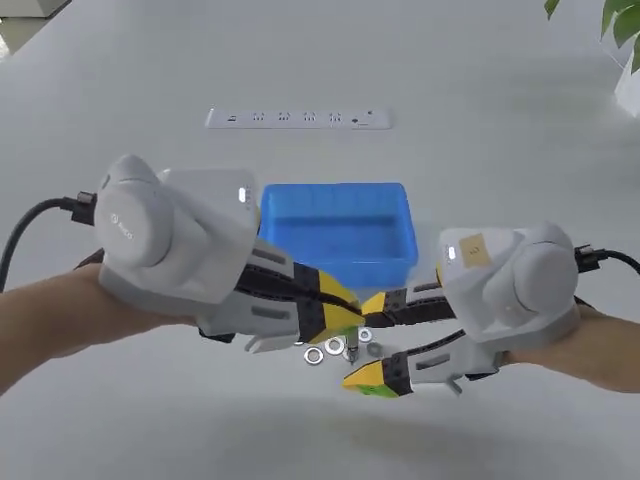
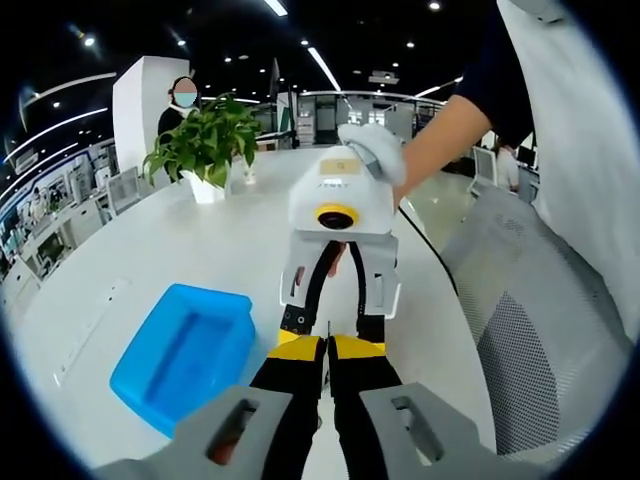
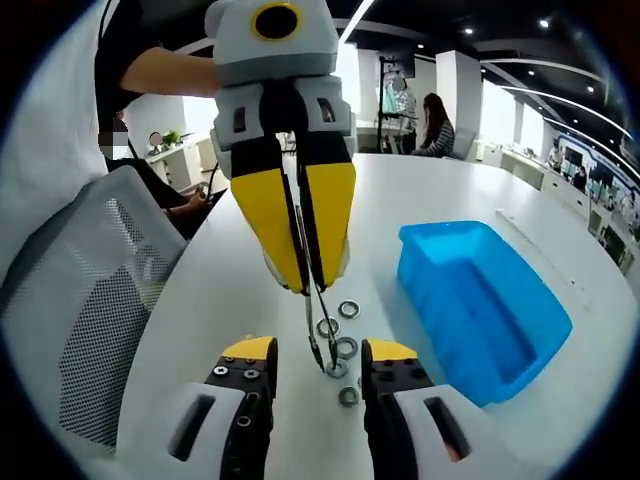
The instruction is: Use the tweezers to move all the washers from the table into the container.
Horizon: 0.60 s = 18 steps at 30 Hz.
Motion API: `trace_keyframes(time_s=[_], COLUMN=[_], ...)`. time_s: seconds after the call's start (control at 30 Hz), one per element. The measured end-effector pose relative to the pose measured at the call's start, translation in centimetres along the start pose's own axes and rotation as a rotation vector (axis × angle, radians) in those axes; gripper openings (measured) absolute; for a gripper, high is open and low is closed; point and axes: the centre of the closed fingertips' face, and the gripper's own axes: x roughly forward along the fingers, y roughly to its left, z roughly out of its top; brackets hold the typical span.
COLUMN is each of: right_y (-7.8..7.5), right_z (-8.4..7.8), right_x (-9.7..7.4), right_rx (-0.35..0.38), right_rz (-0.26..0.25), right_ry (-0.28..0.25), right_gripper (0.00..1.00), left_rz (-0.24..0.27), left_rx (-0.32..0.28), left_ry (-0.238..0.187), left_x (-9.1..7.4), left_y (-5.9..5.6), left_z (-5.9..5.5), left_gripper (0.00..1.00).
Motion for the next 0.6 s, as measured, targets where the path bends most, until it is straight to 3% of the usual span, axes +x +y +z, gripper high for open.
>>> trace_keyframes(time_s=[0.13, 0.5, 0.6], right_y=[-0.22, -0.29, 0.00], right_z=[-0.26, 0.04, -0.06], right_x=[0.29, 0.72, 0.81], right_rx=[-0.012, -0.031, -0.069], right_rz=[0.004, 0.021, 0.022], right_ry=[0.022, 0.011, 0.019], right_gripper=[0.30, 0.15, 0.11], left_rz=[-0.001, 0.007, 0.009], left_rx=[-0.007, 0.003, -0.001], left_ry=[0.001, 0.026, 0.029], left_x=[-0.06, -0.36, -0.21], left_y=[0.24, 0.34, 0.31], left_z=[-0.22, -0.77, -0.78], left_gripper=[0.06, 0.06, 0.06])
